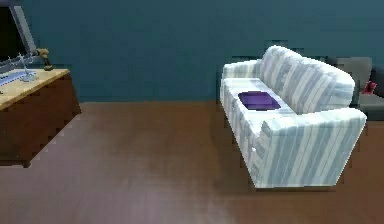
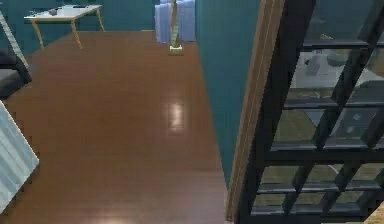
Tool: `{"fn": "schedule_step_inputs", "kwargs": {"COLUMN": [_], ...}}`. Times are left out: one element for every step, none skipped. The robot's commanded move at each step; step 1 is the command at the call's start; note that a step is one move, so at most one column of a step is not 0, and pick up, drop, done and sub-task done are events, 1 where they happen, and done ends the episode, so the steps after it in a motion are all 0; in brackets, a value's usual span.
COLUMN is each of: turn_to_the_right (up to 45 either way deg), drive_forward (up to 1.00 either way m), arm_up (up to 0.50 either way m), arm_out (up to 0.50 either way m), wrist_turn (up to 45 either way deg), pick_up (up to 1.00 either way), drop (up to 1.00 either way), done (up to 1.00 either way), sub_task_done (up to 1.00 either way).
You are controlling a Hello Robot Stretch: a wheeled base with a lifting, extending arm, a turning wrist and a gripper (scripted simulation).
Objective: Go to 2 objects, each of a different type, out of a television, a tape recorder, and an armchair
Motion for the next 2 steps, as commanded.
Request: {"fn": "schedule_step_inputs", "kwargs": {"turn_to_the_right": [0.0,-45.0], "drive_forward": [0.05,0.0], "arm_up": [0.0,0.0], "arm_out": [0.0,0.0], "wrist_turn": [0.0,0.0], "pick_up": [0.0,0.0], "drop": [0.0,0.0], "done": [0.0,0.0], "sub_task_done": [0.0,0.0]}}
